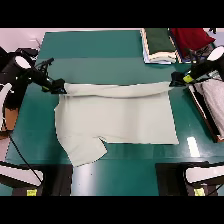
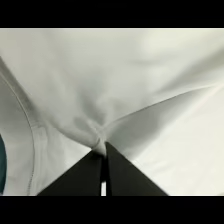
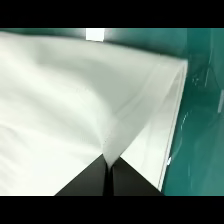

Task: Fold the shirts.

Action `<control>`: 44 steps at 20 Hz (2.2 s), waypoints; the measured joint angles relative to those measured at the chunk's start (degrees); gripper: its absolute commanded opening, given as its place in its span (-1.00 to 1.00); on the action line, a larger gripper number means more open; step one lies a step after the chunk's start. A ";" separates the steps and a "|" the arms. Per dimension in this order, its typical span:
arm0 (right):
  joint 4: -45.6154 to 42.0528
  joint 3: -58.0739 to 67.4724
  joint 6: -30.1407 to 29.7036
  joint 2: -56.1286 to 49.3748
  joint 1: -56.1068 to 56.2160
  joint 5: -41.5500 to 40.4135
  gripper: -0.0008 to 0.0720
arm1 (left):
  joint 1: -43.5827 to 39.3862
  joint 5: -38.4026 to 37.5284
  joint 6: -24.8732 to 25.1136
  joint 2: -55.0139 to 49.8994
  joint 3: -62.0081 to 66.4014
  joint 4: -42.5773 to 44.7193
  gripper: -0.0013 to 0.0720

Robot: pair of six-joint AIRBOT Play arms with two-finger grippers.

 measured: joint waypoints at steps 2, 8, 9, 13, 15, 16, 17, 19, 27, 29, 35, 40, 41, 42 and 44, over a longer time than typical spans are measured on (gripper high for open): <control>-0.11 -3.93 0.00 1.46 0.11 -2.08 0.10 | -0.02 0.02 -1.05 0.04 -1.66 0.61 0.46; 0.37 -7.65 -0.04 8.81 -1.57 -2.03 0.10 | -0.17 -2.56 -2.78 7.89 -6.73 5.20 0.20; 0.46 -7.80 -0.07 10.82 -1.88 -1.31 0.10 | -0.17 -2.56 -3.23 10.97 -9.73 6.51 0.21; 0.44 -8.17 -0.07 17.86 -1.46 0.90 0.09 | -0.24 -1.64 -4.94 24.68 -26.32 9.35 0.72; 0.52 -8.20 -0.09 20.44 -0.61 1.07 0.10 | -0.20 -1.33 -6.08 30.75 -34.45 10.01 0.72; 0.46 -8.24 -0.09 21.33 -0.07 1.01 0.10 | -0.22 -1.31 -6.60 33.35 -38.07 10.05 0.72; 0.44 -8.26 -0.09 21.97 0.52 0.81 0.09 | -0.22 -1.31 -7.19 35.34 -41.11 10.10 0.72; 0.46 -8.26 -0.11 22.84 1.66 0.57 0.09 | -0.20 -1.29 -8.02 38.18 -46.36 10.25 0.72; 0.44 -8.26 -0.11 23.74 3.76 -0.09 0.09 | -0.17 0.87 -7.96 41.22 -57.20 -0.98 0.33; 0.46 -8.26 -0.11 23.78 3.91 -0.15 0.09 | -0.20 3.06 -6.69 41.22 -58.21 -3.98 0.23; 0.37 -8.33 -0.11 23.85 2.45 3.13 0.09 | -0.20 4.44 -3.21 41.55 -57.42 -7.61 -0.91; -0.26 -18.49 -0.09 27.74 -4.98 7.10 0.13 | -0.20 1.88 -1.81 46.60 -53.81 -8.59 -0.91; -0.85 -22.47 -0.09 29.07 -7.23 7.17 0.53 | -0.22 1.27 -1.73 47.45 -53.44 -8.55 -0.90; -1.38 -27.21 -0.09 30.42 -9.92 7.15 0.64 | -0.22 0.87 -1.57 48.17 -53.13 -8.57 -0.90; -2.21 -36.61 -0.39 32.41 -15.82 7.19 0.56 | -0.22 0.39 -1.44 49.03 -52.81 -8.57 -0.91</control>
